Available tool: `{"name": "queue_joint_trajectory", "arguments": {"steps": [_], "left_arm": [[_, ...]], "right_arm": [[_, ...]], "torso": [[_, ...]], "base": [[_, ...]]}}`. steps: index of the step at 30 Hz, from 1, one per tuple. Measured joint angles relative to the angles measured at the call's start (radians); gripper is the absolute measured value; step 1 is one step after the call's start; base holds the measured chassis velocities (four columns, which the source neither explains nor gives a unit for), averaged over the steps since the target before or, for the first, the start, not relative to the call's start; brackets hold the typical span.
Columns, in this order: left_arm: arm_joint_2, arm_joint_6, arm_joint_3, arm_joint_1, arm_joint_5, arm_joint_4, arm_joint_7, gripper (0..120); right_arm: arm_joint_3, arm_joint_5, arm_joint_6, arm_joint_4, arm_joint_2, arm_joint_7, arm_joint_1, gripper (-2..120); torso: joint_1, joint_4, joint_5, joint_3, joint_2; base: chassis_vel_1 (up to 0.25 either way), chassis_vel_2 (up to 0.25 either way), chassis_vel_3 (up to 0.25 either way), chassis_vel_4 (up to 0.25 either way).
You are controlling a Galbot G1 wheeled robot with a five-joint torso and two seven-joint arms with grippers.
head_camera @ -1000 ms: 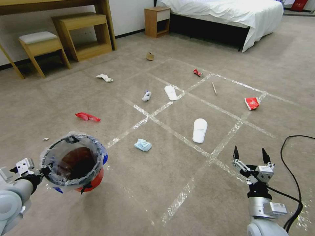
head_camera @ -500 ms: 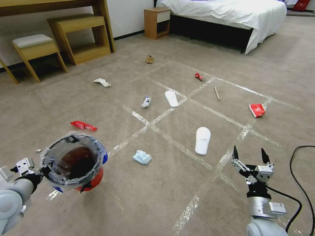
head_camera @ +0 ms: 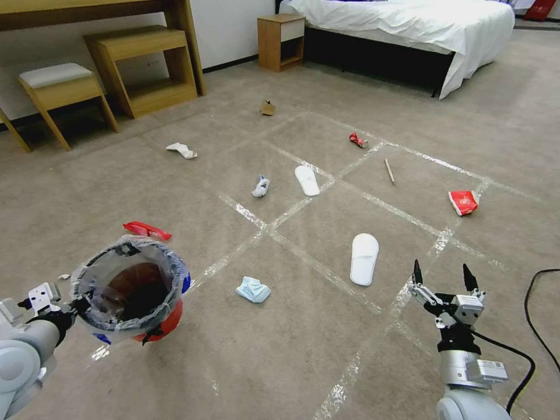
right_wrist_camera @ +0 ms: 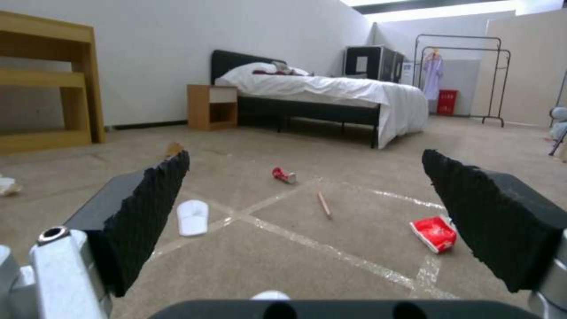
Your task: Pick up the trash bin and place the garbage on the floor into it.
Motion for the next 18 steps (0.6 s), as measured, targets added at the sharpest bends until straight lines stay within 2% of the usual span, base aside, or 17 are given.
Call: {"name": "queue_joint_trajectory", "arguments": {"steps": [10,18], "left_arm": [[0.000,-0.004,0.002,-0.003,0.004,0.007,0.001,1],[0.000,-0.005,0.005,-0.005,0.007,0.012,0.001,1]], "right_arm": [[-0.001,0.000,0.001,-0.001,0.000,0.001,0.003,100],[-0.007,0.001,0.003,-0.001,-0.002,0.001,0.005,100]], "torso": [[0.000,-0.0001,0.0000,0.000,0.000],[0.000,-0.0001,-0.0001,0.000,0.000]], "base": [[-0.072,0.064,0.077,-0.067],[0.000,0.000,0.000,0.000]]}}
